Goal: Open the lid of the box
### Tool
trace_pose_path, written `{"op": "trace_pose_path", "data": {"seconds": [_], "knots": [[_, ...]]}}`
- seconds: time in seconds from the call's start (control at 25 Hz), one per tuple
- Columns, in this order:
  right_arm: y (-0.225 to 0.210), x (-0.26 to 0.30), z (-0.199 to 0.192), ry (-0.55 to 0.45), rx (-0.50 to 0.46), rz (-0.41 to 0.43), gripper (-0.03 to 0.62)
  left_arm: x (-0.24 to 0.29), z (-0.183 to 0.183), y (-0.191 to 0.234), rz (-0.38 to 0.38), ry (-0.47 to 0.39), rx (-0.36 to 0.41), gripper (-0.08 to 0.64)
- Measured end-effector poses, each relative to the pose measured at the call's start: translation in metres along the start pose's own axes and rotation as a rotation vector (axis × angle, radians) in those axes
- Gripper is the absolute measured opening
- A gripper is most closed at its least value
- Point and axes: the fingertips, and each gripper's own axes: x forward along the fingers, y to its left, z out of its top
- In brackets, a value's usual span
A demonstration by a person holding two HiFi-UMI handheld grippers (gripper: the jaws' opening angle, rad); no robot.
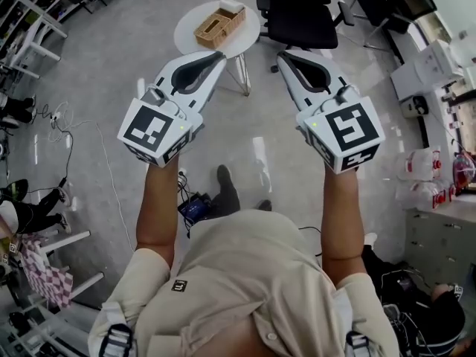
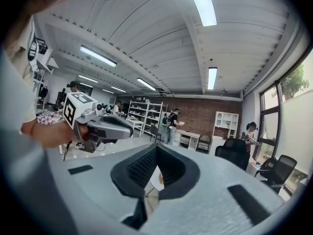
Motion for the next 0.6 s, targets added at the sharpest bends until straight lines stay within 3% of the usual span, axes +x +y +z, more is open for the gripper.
{"op": "trace_pose_path", "data": {"seconds": [0.6], "knots": [[-0.028, 0.126, 0.021, 0.04, -0.01, -0.109, -0.008, 0.032, -0.017, 0.136, -0.098, -0.054, -0.003, 0.02]]}}
